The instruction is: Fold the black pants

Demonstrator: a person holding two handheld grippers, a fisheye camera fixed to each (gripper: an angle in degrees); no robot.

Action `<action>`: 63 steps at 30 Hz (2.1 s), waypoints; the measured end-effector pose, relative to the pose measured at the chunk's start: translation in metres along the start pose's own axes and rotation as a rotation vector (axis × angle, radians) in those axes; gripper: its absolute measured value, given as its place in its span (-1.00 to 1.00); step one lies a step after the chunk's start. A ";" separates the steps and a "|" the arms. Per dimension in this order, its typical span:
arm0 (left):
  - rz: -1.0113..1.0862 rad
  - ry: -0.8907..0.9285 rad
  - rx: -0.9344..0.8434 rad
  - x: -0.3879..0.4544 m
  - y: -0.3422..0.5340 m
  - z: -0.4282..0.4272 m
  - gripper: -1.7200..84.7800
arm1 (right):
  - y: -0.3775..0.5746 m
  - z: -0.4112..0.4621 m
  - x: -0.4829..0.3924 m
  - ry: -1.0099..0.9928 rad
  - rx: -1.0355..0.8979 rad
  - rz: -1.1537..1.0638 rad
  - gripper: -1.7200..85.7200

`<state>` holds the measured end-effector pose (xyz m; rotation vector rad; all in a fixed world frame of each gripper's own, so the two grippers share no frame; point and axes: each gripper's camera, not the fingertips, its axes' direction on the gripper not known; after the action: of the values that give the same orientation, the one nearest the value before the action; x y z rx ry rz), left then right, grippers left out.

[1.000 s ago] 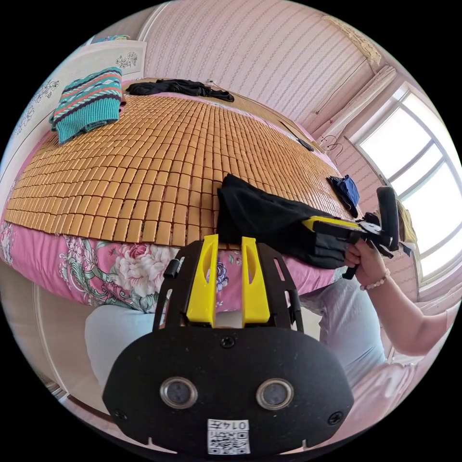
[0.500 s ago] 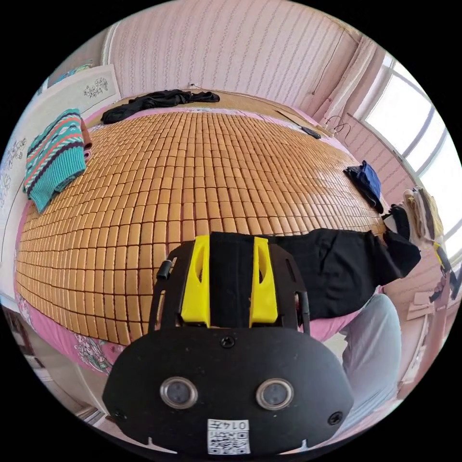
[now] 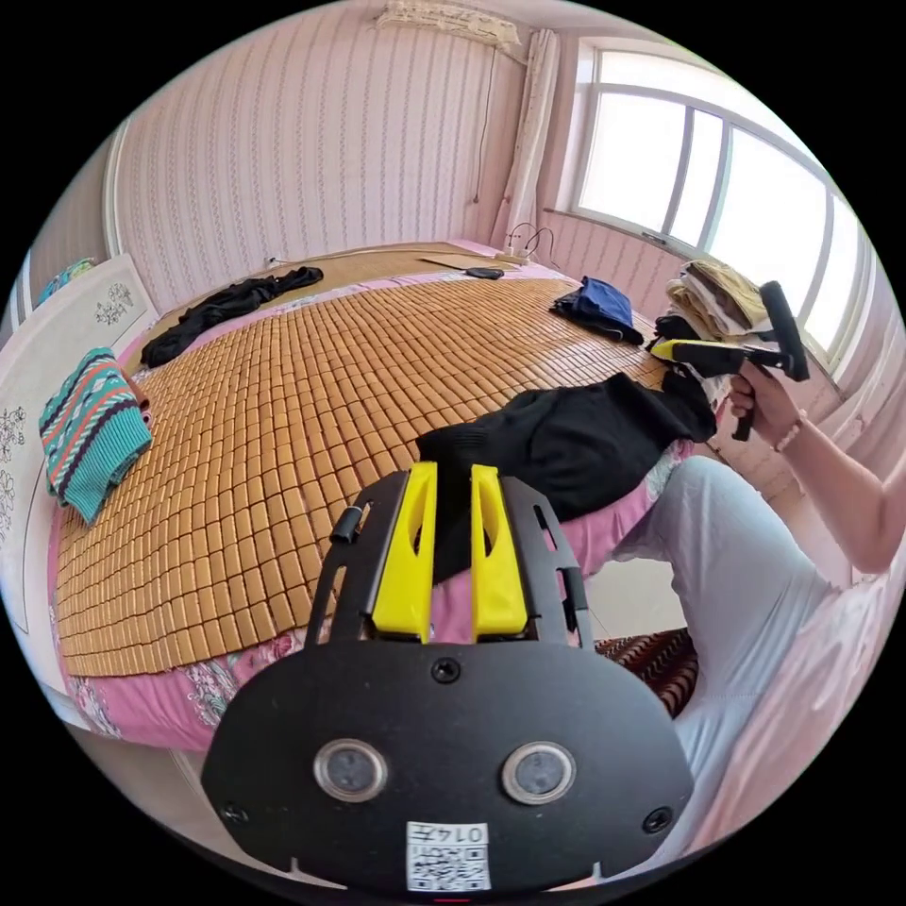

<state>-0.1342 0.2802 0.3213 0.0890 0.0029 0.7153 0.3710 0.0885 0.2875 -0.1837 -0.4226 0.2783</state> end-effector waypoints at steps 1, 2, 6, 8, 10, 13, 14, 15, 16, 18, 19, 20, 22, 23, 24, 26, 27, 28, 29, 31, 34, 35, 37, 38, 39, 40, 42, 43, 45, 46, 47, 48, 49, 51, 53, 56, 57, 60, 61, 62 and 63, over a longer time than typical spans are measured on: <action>-0.003 0.008 -0.007 0.004 0.005 -0.004 -0.82 | -0.011 0.013 -0.017 -0.041 -0.027 -0.064 -0.79; -0.022 0.027 -0.018 0.009 0.015 -0.011 -0.82 | -0.016 0.019 -0.025 -0.060 -0.044 -0.096 -0.79; -0.069 0.021 -0.035 0.022 0.042 -0.023 -0.84 | -0.042 0.054 -0.085 -0.167 -0.152 -0.323 -0.76; -0.100 0.009 -0.019 0.023 0.049 -0.026 -0.85 | -0.044 0.062 -0.108 -0.226 -0.200 -0.429 -0.73; -0.120 0.019 -0.011 0.023 0.053 -0.029 -0.86 | -0.041 0.065 -0.130 -0.349 -0.244 -0.523 -0.70; -0.118 0.029 0.012 0.025 0.058 -0.033 -0.88 | -0.033 0.067 -0.148 -0.441 -0.273 -0.586 -0.70; -0.110 0.031 0.009 0.027 0.061 -0.034 -0.89 | -0.032 0.068 -0.151 -0.423 -0.280 -0.591 -0.70; -0.097 0.031 0.008 0.029 0.063 -0.034 -0.89 | -0.032 0.071 -0.154 -0.392 -0.291 -0.595 -0.70; -0.090 0.028 0.008 0.030 0.064 -0.035 -0.89 | -0.033 0.073 -0.156 -0.391 -0.298 -0.587 -0.70; -0.072 0.013 0.000 0.036 0.070 -0.036 -0.90 | -0.038 0.071 -0.155 -0.412 -0.289 -0.547 -0.70; -0.071 0.013 0.000 0.037 0.072 -0.037 -0.90 | -0.041 0.069 -0.154 -0.427 -0.270 -0.522 -0.70; -0.069 0.011 0.002 0.039 0.075 -0.039 -0.91 | -0.042 0.069 -0.155 -0.429 -0.266 -0.521 -0.71; -0.059 0.008 0.000 0.043 0.080 -0.042 -0.92 | -0.044 0.076 -0.167 -0.372 -0.309 -0.586 -0.72; -0.046 -0.007 -0.002 0.046 0.083 -0.045 -0.93 | -0.044 0.080 -0.171 -0.360 -0.336 -0.613 -0.74; -0.024 -0.022 -0.005 0.051 0.086 -0.048 -0.93 | -0.042 0.089 -0.180 -0.352 -0.417 -0.674 -0.78; 0.004 -0.033 -0.018 0.057 0.091 -0.052 -0.94 | -0.041 0.095 -0.187 -0.344 -0.514 -0.714 -0.91; 0.015 -0.033 -0.017 0.060 0.094 -0.056 -0.94 | -0.043 0.090 -0.187 -0.335 -0.492 -0.701 -0.93; 0.018 -0.031 -0.013 0.062 0.096 -0.059 -0.94 | -0.046 0.078 -0.182 -0.325 -0.421 -0.659 -0.94; 0.020 -0.025 -0.002 0.064 0.100 -0.065 -0.94 | -0.048 0.071 -0.178 -0.318 -0.383 -0.628 -0.95; 0.014 -0.017 0.014 0.067 0.105 -0.077 -0.95 | -0.054 0.041 -0.157 -0.298 -0.257 -0.500 -0.96; 0.035 -0.048 0.054 0.079 0.108 -0.103 -0.95 | -0.059 -0.012 -0.125 -0.247 -0.086 -0.359 -0.97; 0.066 -0.043 0.095 0.087 0.107 -0.117 -0.95 | -0.059 -0.025 -0.119 -0.238 -0.051 -0.333 -0.97; 0.134 -0.026 0.184 0.103 0.103 -0.139 -0.96 | -0.056 -0.084 -0.093 -0.213 0.112 -0.227 -0.97; 0.181 -0.018 0.250 0.115 0.100 -0.153 -0.96 | -0.055 -0.099 -0.086 -0.213 0.156 -0.203 -0.97; 0.224 -0.001 0.319 0.127 0.096 -0.166 -0.96 | -0.049 -0.131 -0.074 -0.215 0.247 -0.160 -0.97; 0.240 0.005 0.356 0.133 0.094 -0.173 -0.96 | -0.043 -0.163 -0.064 -0.211 0.333 -0.125 -0.97; 0.298 0.064 0.496 0.157 0.081 -0.196 -0.96 | -0.032 -0.211 -0.053 -0.178 0.463 -0.089 -0.97; 0.321 0.086 0.535 0.163 0.076 -0.202 -0.97 | -0.029 -0.243 -0.046 -0.131 0.533 -0.066 -0.97; 0.403 0.194 0.682 0.182 0.040 -0.223 -0.97 | -0.035 -0.298 -0.038 -0.045 0.625 -0.040 -0.97; 0.417 0.227 0.716 0.186 0.027 -0.229 -0.97 | -0.048 -0.339 -0.035 0.003 0.707 -0.037 -0.97; 0.430 0.287 0.788 0.192 0.001 -0.246 -0.97 | -0.058 -0.359 -0.035 0.018 0.735 -0.050 -0.97; 0.430 0.349 0.852 0.193 -0.024 -0.265 -0.98 | -0.086 -0.398 -0.037 0.024 0.781 -0.081 -0.97; 0.417 0.372 0.881 0.192 -0.035 -0.275 -0.98 | -0.120 -0.432 -0.041 -0.004 0.813 -0.119 -0.97; 0.362 0.374 0.966 0.179 -0.062 -0.312 -0.98 | -0.176 -0.465 -0.055 -0.057 0.782 -0.181 -0.97; 0.318 0.252 1.007 0.160 -0.061 -0.326 -0.98 | -0.224 -0.470 -0.077 -0.122 0.743 -0.250 -0.97; 0.214 0.047 0.933 0.110 -0.033 -0.310 -0.98 | -0.282 -0.410 -0.125 -0.063 0.596 -0.376 -0.97; 0.141 0.015 0.857 0.087 -0.018 -0.290 -0.98 | -0.296 -0.364 -0.143 -0.035 0.531 -0.431 -0.97; -0.082 0.010 0.623 0.033 0.035 -0.226 -0.98 | -0.315 -0.218 -0.167 -0.115 0.316 -0.489 -0.97; -0.116 -0.001 0.586 0.025 0.046 -0.214 -0.98 | -0.315 -0.156 -0.172 -0.161 0.236 -0.478 -0.97; -0.169 -0.015 0.513 0.011 0.065 -0.191 -0.98 | -0.314 -0.127 -0.175 -0.178 0.198 -0.469 -0.97; -0.211 -0.015 0.449 -0.002 0.081 -0.171 -0.98 | -0.310 -0.071 -0.179 -0.211 0.123 -0.439 -0.98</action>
<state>-0.1942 0.3540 0.1572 0.5168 0.1573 0.4929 0.3151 -0.2676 0.2286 0.0622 -0.6398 -0.1099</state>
